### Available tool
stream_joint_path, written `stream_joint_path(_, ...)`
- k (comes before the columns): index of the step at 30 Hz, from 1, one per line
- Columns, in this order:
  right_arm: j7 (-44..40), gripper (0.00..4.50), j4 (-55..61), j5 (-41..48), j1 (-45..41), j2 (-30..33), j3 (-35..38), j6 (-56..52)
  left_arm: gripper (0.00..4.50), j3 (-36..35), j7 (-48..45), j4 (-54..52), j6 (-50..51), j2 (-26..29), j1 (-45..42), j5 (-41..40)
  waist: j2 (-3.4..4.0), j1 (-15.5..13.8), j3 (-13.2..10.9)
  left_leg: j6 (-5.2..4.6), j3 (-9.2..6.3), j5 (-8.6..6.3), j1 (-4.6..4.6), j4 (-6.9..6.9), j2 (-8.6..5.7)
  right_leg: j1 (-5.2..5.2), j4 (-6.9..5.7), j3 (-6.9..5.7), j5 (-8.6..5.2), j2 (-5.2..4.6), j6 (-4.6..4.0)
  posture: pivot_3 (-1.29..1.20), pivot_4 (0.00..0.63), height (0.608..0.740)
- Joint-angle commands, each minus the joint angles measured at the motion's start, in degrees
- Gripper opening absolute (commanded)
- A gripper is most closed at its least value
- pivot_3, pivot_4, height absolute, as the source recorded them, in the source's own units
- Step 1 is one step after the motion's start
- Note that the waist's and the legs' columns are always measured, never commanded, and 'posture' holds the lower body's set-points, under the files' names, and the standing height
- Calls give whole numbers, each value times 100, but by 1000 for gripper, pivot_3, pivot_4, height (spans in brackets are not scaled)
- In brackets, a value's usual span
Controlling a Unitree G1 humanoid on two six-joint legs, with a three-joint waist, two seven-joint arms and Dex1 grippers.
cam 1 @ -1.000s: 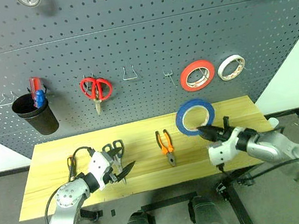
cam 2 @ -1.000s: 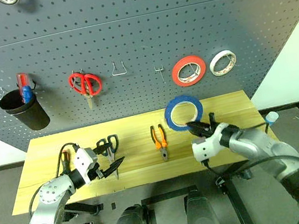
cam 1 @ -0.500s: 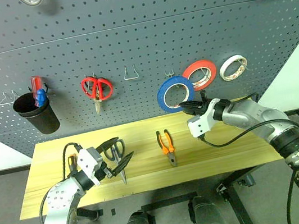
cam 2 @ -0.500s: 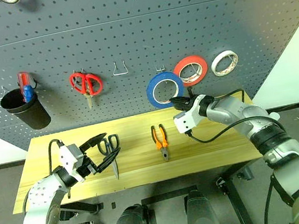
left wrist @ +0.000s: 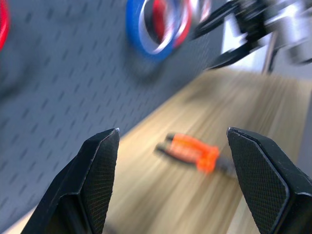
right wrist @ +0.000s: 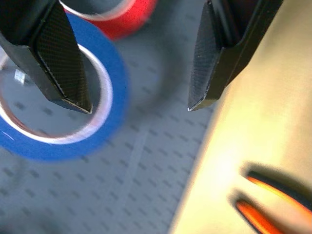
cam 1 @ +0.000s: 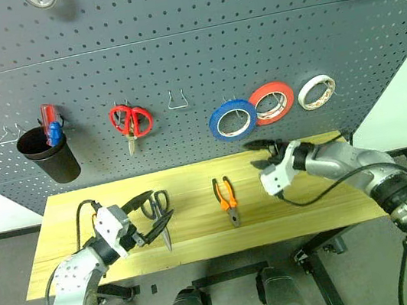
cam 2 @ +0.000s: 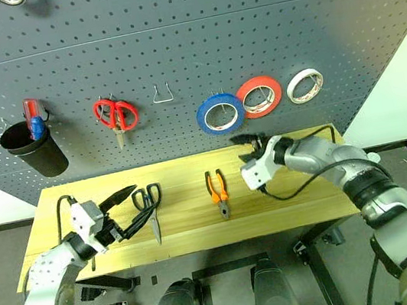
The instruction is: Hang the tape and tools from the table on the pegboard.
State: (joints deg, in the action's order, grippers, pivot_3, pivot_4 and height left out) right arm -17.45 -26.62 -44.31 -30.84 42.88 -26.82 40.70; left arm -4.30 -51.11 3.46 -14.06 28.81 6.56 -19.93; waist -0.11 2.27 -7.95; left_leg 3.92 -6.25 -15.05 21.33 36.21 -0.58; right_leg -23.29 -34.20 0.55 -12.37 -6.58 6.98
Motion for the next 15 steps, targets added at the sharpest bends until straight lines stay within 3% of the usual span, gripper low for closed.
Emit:
stream_joint_path(1,-687,3301,517,890,457,-244,15,-159,3677,-279,95,267,-49,184,-24,129,0,15,0,0,0,0,-3,0,0,4,0,0,0,0,0,-26,109,733)
stream_joint_path(3,-1038,3301,674,1300,660,-489,91,-500,3677,-390,160,330,116,193,-60,18,-6,43,-4,-1,0,0,-7,2,1,5,-4,2,0,0,0,-26,109,733)
stream_joint_path(5,-1703,3665,931,2102,937,-1054,213,-1592,3677,-507,177,172,497,234,-48,-241,-14,49,-10,-1,0,0,-14,3,3,5,-14,7,1,4,-2,-28,117,733)
stream_joint_path(8,-2235,4471,1270,2614,1135,-1657,326,-2978,3677,-465,101,37,789,400,56,-153,-19,29,-17,-2,-9,1,-30,4,13,8,-28,11,-2,21,4,-26,120,733)
stream_joint_path(15,-1829,4471,1325,2875,710,-3207,773,-6994,3677,-380,-308,65,997,1046,281,194,-18,15,-34,-1,-10,0,-34,4,15,-16,-68,16,-21,25,-21,-18,138,733)
